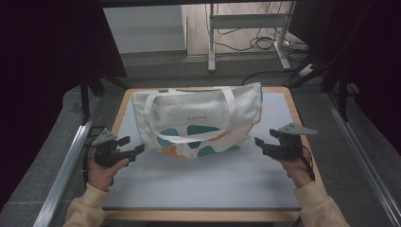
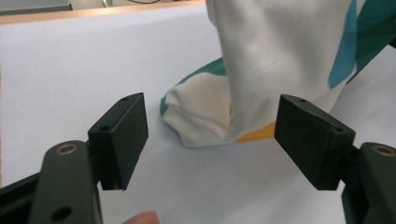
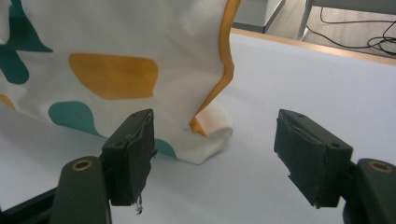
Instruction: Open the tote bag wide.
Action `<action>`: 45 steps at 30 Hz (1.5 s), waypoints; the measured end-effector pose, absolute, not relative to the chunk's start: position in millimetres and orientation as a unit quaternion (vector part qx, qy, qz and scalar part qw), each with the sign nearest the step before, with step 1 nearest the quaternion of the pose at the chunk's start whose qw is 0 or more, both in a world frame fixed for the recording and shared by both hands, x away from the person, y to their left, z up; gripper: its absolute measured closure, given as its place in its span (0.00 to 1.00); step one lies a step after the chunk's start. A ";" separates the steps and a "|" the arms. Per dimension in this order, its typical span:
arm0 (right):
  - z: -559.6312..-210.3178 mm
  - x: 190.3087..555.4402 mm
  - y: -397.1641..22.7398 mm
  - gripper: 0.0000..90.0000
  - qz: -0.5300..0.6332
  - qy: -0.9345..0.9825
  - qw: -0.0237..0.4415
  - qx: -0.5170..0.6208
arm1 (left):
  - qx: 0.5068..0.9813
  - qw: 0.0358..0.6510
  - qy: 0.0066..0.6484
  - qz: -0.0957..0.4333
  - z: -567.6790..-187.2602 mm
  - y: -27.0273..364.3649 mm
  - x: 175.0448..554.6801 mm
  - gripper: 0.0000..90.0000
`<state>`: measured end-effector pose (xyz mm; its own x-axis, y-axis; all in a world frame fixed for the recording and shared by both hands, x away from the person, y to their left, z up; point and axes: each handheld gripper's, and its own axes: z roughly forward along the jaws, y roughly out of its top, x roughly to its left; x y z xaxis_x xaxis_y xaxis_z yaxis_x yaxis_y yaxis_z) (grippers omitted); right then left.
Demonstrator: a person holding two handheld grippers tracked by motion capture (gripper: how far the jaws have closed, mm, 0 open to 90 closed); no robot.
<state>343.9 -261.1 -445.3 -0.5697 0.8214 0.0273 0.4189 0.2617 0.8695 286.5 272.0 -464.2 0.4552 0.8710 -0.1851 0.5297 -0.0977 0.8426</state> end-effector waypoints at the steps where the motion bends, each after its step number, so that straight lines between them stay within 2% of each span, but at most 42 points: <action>1: -444.0 344.8 -260.9 0.33 0.453 0.762 0.223 0.406 | 0.718 0.462 0.487 0.187 -462.5 271.4 287.1 0.29; 21: -412.0 377.2 -251.9 0.32 0.482 0.754 0.214 0.392 | 0.715 0.474 0.471 0.206 -423.2 266.7 304.8 0.29; 37: -397.6 400.1 -247.5 0.30 0.514 0.744 0.186 0.385 | 0.714 0.492 0.464 0.182 -424.8 263.4 329.9 0.29; 41: -400.5 403.5 -245.2 0.32 0.516 0.744 0.179 0.385 | 0.716 0.496 0.458 0.178 -425.5 260.9 330.2 0.34; 42: -401.0 404.5 -244.2 0.36 0.518 0.744 0.177 0.383 | 0.717 0.498 0.455 0.177 -425.2 259.7 329.3 0.39; 43: -401.0 404.5 -244.2 0.36 0.518 0.744 0.177 0.383 | 0.717 0.498 0.455 0.177 -425.2 259.7 329.3 0.42; 45: -401.4 404.6 -241.5 0.47 0.520 0.746 0.175 0.378 | 0.721 0.498 0.448 0.178 -424.3 257.7 327.4 0.52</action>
<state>404.6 -241.5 -401.4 -0.6527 0.7461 0.1319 0.3815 0.1731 0.9080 327.4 257.7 -424.3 0.5351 0.8231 -0.1904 0.4687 -0.1017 0.8775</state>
